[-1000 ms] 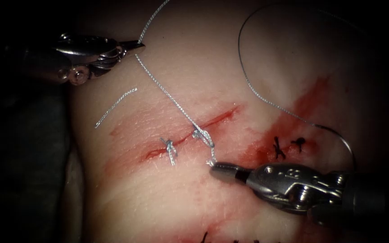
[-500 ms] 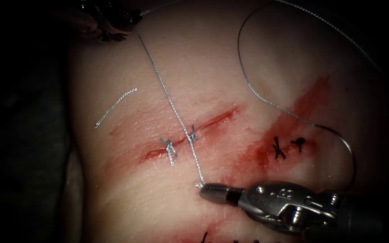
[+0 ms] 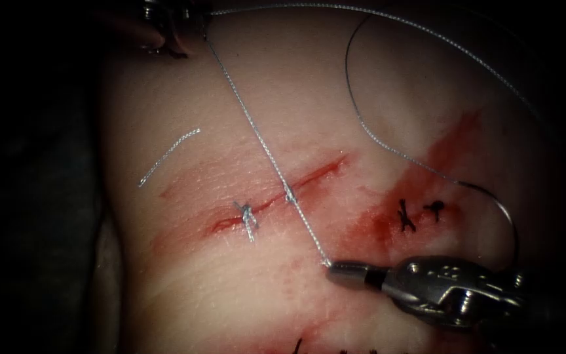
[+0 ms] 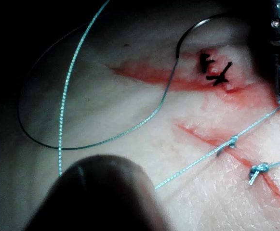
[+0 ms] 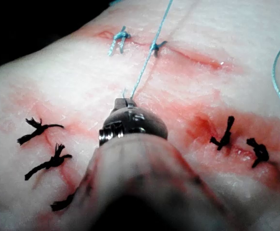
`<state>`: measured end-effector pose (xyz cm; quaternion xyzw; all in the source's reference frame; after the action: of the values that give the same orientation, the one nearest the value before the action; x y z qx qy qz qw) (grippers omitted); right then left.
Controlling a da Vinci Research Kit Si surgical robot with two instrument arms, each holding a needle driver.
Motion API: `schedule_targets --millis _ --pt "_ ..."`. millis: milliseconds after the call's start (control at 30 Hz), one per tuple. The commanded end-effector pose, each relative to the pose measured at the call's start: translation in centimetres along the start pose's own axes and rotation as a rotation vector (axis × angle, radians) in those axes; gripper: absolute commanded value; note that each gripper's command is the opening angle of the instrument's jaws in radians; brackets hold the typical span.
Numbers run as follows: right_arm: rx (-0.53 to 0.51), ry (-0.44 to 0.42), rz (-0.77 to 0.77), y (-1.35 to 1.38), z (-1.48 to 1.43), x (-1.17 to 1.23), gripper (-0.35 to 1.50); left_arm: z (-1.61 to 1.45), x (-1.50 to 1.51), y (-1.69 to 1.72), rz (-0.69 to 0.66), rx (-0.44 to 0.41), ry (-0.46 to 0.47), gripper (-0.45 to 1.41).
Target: Wound Closure
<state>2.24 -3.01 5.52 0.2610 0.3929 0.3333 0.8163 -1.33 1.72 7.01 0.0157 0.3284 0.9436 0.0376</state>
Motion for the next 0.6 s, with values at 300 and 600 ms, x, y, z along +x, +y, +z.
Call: schedule_targets --millis 300,600 --pt "0.004 -0.038 0.014 -0.04 0.08 -0.1 -0.35 0.02 -0.23 -0.04 -0.043 0.027 -0.03 -0.45" --pt "-0.003 -0.054 0.017 -0.03 0.06 -0.14 -0.35 0.02 -0.18 -0.01 -0.046 0.03 -0.022 -0.45"
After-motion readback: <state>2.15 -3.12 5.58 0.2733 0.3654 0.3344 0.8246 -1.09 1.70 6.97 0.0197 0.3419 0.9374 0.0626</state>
